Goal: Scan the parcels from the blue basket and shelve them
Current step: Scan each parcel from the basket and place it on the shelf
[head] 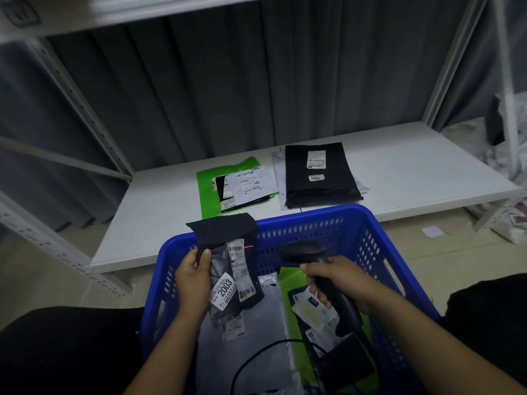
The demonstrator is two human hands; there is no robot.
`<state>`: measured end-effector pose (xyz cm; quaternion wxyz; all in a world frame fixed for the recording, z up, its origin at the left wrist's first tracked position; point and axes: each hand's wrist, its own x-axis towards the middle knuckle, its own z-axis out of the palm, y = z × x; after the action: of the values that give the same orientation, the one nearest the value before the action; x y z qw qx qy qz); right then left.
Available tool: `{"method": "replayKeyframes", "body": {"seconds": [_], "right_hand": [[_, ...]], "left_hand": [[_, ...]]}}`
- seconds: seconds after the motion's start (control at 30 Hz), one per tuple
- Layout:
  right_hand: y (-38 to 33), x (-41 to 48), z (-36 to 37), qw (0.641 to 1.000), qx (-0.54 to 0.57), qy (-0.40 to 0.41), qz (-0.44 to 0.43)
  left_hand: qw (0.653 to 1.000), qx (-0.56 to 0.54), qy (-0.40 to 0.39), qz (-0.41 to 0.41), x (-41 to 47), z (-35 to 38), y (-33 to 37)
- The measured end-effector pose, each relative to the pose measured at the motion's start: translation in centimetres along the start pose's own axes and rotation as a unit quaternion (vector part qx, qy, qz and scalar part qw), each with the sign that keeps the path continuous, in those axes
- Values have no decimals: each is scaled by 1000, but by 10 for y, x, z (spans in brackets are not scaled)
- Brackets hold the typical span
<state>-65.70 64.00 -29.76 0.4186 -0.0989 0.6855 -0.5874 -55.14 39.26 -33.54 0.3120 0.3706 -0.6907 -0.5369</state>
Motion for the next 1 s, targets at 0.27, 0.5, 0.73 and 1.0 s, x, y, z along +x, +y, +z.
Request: {"method": "replayKeyframes", "body": {"seconds": [0.27, 0.5, 0.73, 1.0], "right_hand": [[-5, 0, 1, 1000, 21, -19, -7], [-30, 16, -9, 998, -58, 12, -22], [-74, 67, -51, 991, -58, 106, -56], [-73, 147, -74, 986, 27, 160, -46]], "left_hand": [[1000, -30, -6, -9, 3, 1, -2], [994, 85, -60, 44, 20, 16, -2], [963, 184, -123, 156, 91, 64, 31], [978, 107, -88, 156, 207, 142, 65]]}}
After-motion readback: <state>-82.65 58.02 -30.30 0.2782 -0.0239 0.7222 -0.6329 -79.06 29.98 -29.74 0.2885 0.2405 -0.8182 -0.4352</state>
